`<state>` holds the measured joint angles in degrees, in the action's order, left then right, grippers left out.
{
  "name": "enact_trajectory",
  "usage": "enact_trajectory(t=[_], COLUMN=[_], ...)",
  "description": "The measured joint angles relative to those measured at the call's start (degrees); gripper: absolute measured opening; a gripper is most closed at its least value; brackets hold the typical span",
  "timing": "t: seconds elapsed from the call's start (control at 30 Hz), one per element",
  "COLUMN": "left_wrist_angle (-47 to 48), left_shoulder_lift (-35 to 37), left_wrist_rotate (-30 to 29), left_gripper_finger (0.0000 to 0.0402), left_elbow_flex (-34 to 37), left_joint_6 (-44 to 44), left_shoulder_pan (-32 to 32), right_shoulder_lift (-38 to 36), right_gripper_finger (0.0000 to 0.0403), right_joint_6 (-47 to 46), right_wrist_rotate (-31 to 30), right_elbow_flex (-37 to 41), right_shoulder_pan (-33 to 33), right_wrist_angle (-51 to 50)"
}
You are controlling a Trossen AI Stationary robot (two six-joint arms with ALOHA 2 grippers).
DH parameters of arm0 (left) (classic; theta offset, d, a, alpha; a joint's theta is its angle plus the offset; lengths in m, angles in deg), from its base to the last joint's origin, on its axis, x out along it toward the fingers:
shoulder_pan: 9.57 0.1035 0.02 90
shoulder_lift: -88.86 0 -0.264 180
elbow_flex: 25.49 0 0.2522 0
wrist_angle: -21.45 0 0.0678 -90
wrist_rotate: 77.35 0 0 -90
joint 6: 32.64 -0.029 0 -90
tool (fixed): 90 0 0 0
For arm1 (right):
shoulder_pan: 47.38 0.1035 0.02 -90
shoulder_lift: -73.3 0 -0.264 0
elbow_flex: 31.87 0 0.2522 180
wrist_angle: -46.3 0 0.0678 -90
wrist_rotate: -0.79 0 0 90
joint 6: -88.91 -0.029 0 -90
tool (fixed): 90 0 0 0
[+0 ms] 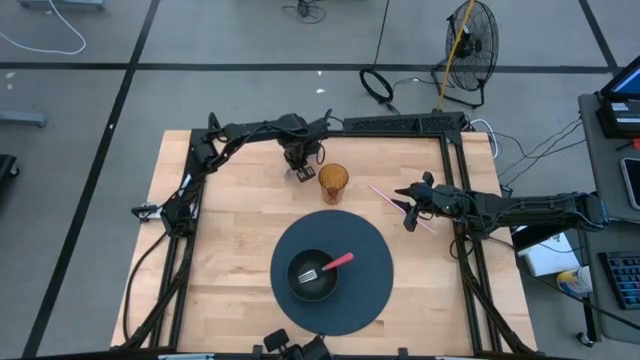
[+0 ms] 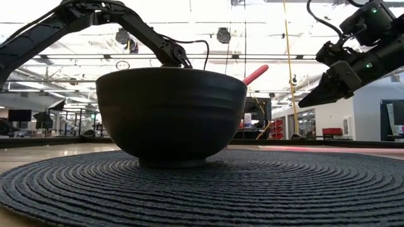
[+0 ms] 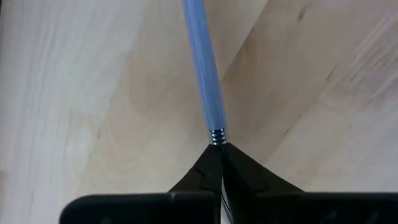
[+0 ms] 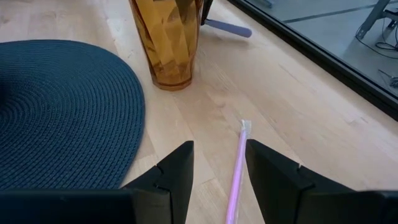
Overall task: Pick & Place Utensil
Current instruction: Put the violet spoon into the black bowl
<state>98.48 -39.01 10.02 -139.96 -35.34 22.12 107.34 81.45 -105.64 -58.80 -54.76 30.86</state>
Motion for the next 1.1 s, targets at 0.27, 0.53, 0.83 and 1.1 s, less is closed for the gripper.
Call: enact_trajectory(t=[0.27,0.53,0.83,1.1], left_wrist_angle=[-0.39,-1.21,-6.23,-16.72], left_shoulder_lift=[0.24,1.67,12.86,30.41], left_wrist_rotate=[-0.04,-0.50,-0.26,0.11], left_gripper_finger=[0.0004,0.0003,0.0004,0.0003], left_elbow_flex=[1.71,3.63,11.68,26.48], left_joint_6=[0.17,0.28,0.96,4.91], left_shoulder_pan=[-0.05,-0.05,0.01,0.01], right_shoulder_lift=[0.00,0.00,0.00,-0.02], right_gripper_finger=[0.0144,0.0144,0.0144,0.0144], right_joint_6=[0.00,0.00,-0.02,-0.20], right_wrist_rotate=[0.00,0.00,-0.09,-0.17], right_elbow_flex=[0.00,0.00,0.00,0.00], right_shoulder_pan=[0.00,0.00,0.00,0.00], right_wrist_angle=[-0.07,-0.13,-0.04,0.17])
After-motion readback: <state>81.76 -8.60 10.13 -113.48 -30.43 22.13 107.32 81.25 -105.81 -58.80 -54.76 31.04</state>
